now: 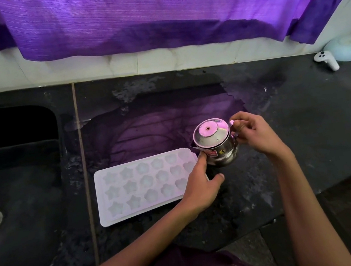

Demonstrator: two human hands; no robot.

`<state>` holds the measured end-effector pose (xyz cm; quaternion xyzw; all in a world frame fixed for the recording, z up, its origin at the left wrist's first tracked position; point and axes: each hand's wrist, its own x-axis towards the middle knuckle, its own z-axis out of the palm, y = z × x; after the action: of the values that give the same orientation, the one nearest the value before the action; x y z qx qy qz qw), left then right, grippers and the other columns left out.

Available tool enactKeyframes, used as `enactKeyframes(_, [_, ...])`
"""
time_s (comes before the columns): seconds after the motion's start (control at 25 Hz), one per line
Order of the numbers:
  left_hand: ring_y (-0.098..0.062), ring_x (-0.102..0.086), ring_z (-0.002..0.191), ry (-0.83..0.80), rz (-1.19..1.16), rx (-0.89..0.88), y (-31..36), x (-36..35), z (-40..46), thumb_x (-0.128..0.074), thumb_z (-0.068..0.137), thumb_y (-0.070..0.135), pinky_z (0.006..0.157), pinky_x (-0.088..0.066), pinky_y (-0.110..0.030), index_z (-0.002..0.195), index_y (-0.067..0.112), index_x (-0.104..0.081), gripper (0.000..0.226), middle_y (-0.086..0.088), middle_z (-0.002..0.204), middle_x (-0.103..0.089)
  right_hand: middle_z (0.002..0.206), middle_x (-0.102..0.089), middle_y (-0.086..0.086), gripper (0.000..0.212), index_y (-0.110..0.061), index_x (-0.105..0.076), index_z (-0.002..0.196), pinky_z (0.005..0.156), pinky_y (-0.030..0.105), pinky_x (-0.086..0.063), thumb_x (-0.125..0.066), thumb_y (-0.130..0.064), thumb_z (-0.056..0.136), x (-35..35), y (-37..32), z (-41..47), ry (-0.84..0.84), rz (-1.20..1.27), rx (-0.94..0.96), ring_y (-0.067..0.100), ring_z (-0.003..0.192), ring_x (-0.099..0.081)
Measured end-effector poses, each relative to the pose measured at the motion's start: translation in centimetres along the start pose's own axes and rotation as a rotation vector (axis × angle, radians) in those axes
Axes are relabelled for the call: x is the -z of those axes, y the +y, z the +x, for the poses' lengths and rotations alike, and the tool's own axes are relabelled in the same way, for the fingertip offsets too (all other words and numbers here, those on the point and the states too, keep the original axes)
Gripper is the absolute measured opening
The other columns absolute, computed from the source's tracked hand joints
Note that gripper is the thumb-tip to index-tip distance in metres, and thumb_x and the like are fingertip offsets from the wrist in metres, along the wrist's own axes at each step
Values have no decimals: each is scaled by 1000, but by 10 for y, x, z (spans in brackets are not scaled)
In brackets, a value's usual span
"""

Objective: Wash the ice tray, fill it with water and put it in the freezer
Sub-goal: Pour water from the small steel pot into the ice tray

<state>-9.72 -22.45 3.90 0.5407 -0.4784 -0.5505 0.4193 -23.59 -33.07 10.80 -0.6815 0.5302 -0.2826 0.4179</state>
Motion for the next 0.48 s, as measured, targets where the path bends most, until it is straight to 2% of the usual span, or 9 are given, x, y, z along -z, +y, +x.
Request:
enactKeyframes(0.2, [7, -32, 119, -39, -10, 19, 1, -6, -6, -56, 90, 9, 95, -28, -9, 148, 22, -24, 67, 23, 126, -35, 66, -53, 3, 23, -20, -57, 80, 62, 30, -43, -47, -7, 97, 2, 0, -10, 0, -21, 3, 15, 63, -48])
enactKeyframes(0.28, [5, -31, 123, -57, -6, 22, -1, -10, -9, -56, 90, 9, 100, -27, -13, 148, 20, -23, 67, 18, 135, -36, 66, -55, 2, 24, -21, -56, 80, 61, 30, -43, -47, -5, 96, 3, 0, -14, -1, -52, 12, 14, 63, -48])
enactKeyframes(0.4, [1, -33, 127, -91, -13, 39, -4, -14, -14, -55, 91, 10, 99, -30, -17, 149, 20, -19, 69, 8, 150, -32, 67, -58, -1, 25, -23, -57, 78, 63, 32, -43, -49, -6, 95, 3, 0, -19, -11, -126, 28, 15, 63, -50])
enactKeyframes(0.48, [-6, -29, 138, -105, -25, 56, -6, -15, -15, -54, 91, 10, 101, -30, -18, 150, 17, -17, 70, 3, 156, -26, 66, -60, -3, 25, -25, -57, 78, 67, 34, -44, -51, -8, 95, 3, 2, -20, -10, -185, 43, 14, 63, -51])
